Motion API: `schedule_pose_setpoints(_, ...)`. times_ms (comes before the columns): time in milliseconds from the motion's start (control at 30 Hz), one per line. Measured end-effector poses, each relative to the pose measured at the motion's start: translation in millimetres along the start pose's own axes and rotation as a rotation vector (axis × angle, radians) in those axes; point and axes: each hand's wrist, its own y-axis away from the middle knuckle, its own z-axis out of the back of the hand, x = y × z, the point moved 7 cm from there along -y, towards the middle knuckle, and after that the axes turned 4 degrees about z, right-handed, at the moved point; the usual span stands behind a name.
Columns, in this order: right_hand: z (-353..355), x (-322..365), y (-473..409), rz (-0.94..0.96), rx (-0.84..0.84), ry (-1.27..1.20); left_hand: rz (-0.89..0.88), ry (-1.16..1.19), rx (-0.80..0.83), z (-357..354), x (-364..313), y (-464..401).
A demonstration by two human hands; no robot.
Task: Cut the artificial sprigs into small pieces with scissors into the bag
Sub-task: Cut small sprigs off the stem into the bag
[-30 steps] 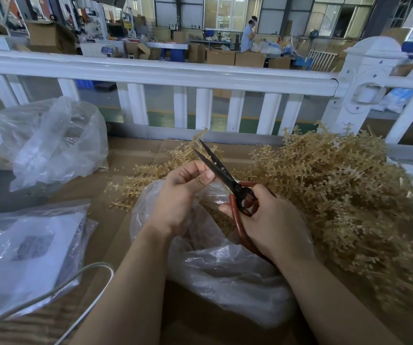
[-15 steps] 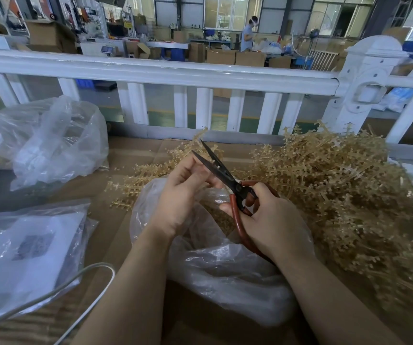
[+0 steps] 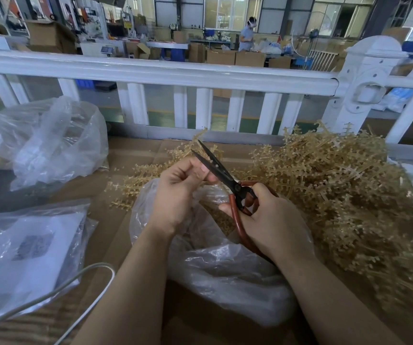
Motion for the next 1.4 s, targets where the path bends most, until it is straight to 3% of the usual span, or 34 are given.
schedule_pose_setpoints(467,-2.5,-4.7,-3.4,0.003,-0.06,0.049,-0.07,-0.221,-0.003,-0.1,-6.9,4.2)
schedule_pose_setpoints(900,-1.1,-4.1,-1.4,-0.011,-0.046,-0.016,-0.002,-0.099,0.085,-6.6,0.0,2.6)
schedule_pose_setpoints(1400,1.9,-0.3,0.1,0.02,-0.064,-0.032,0.033,-0.065,0.067,-2.7,2.2,2.8)
